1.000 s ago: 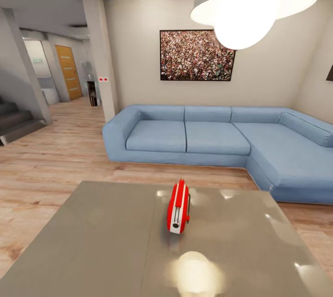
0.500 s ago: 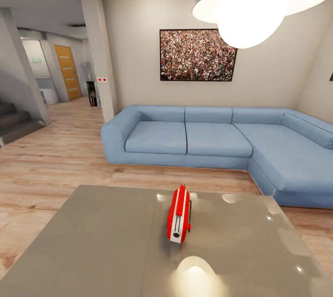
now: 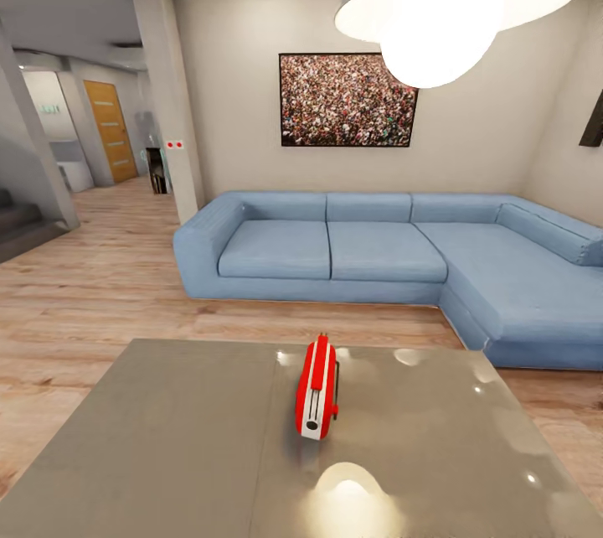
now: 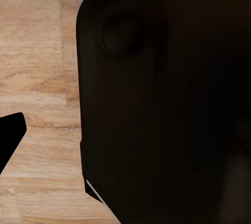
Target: Turn on the radio receiver that's on the table in the living room.
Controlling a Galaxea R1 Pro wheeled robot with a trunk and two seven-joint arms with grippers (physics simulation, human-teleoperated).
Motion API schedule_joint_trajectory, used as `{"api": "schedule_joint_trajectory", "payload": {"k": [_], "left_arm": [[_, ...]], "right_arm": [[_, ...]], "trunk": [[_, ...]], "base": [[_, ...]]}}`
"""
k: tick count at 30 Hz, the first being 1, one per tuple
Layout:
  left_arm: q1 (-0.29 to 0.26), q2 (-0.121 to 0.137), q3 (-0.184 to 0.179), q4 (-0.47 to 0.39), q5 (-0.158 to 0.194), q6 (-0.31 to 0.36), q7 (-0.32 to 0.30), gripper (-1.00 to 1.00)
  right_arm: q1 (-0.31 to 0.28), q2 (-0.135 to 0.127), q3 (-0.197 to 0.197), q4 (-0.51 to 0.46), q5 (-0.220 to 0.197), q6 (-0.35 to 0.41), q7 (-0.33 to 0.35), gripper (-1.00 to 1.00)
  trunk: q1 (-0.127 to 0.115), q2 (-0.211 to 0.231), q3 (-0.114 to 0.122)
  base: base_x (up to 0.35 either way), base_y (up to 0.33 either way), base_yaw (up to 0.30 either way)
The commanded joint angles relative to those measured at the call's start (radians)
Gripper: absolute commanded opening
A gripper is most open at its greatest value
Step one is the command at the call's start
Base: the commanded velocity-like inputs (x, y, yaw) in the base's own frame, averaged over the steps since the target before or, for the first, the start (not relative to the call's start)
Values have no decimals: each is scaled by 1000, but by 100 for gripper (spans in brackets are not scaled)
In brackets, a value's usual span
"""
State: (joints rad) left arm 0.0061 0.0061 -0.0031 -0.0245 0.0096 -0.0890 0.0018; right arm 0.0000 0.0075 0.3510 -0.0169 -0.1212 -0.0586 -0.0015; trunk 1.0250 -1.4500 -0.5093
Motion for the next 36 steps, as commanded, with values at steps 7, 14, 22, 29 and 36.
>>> {"api": "schedule_joint_trajectory", "payload": {"k": [7, 14, 22, 29, 36], "left_arm": [[0, 0, 0, 0, 1, 0, 1, 100], [0, 0, 1, 0, 1, 0, 0, 100], [0, 0, 0, 0, 1, 0, 0, 100], [0, 0, 0, 0, 1, 1, 0, 100], [0, 0, 1, 0, 1, 2, 1, 100]], "right_arm": [[0, 0, 0, 0, 0, 0, 0, 100], [0, -1, 1, 0, 0, 0, 0, 100], [0, -1, 2, 0, 0, 0, 0, 100], [0, -3, 2, 0, 0, 1, 0, 100], [0, -3, 2, 0, 0, 2, 0, 100]], "trunk": [[0, 0, 0], [0, 0, 0], [0, 0, 0], [-19, 35, 16], [-46, 84, 38]], "base": [[0, 0, -2], [0, 0, 0], [0, 0, 0], [0, 0, 0], [0, 0, 0]]}}
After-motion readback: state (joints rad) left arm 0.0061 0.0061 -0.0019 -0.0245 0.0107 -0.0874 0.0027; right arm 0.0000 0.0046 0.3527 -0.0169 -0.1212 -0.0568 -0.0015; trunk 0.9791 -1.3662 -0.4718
